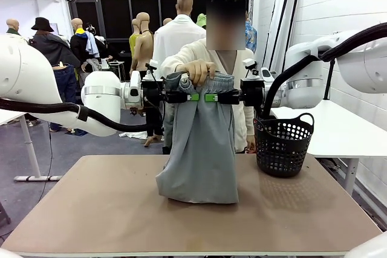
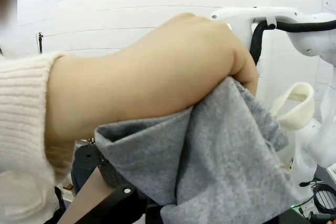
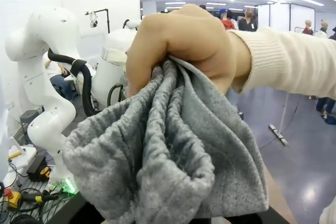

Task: Fold the training pants.
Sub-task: Release the ends of the Training pants and then grab the overlapped ends, then fold the Training pants in half.

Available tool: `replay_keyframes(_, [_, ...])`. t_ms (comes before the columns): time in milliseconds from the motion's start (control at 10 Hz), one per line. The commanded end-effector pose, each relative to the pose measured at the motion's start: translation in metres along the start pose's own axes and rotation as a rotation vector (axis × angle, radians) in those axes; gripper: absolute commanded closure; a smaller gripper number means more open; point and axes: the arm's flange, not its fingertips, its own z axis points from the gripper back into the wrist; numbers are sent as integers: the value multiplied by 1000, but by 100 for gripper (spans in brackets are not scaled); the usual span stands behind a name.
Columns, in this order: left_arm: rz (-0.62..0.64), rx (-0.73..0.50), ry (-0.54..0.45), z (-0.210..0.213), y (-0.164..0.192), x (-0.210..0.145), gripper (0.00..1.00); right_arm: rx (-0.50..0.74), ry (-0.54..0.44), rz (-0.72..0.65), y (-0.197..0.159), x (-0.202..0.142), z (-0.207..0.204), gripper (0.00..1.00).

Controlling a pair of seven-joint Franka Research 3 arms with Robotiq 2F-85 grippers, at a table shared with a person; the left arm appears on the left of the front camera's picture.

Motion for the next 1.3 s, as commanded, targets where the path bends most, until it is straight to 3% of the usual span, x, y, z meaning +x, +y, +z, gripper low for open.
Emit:
replay_keyframes(0, [-4,16,-29,9,-6,-1,100,20,-8,-16,-5,7,-9,100])
replay_keyframes(500, [-20,31,29,9,3,-1,100,34,34,-27,-8,2,-10,100])
replay_keyframes(600, [91,-31,149,3,19,1,100,19,29,-22,-9,0,-9,100])
replay_keyframes(700, [4,16,15,9,-2,-6,100,17,19,-14,-1,-5,-5,100])
replay_keyframes(1200, [4,16,15,9,-2,-6,100,17,19,-14,-1,-5,-5,100])
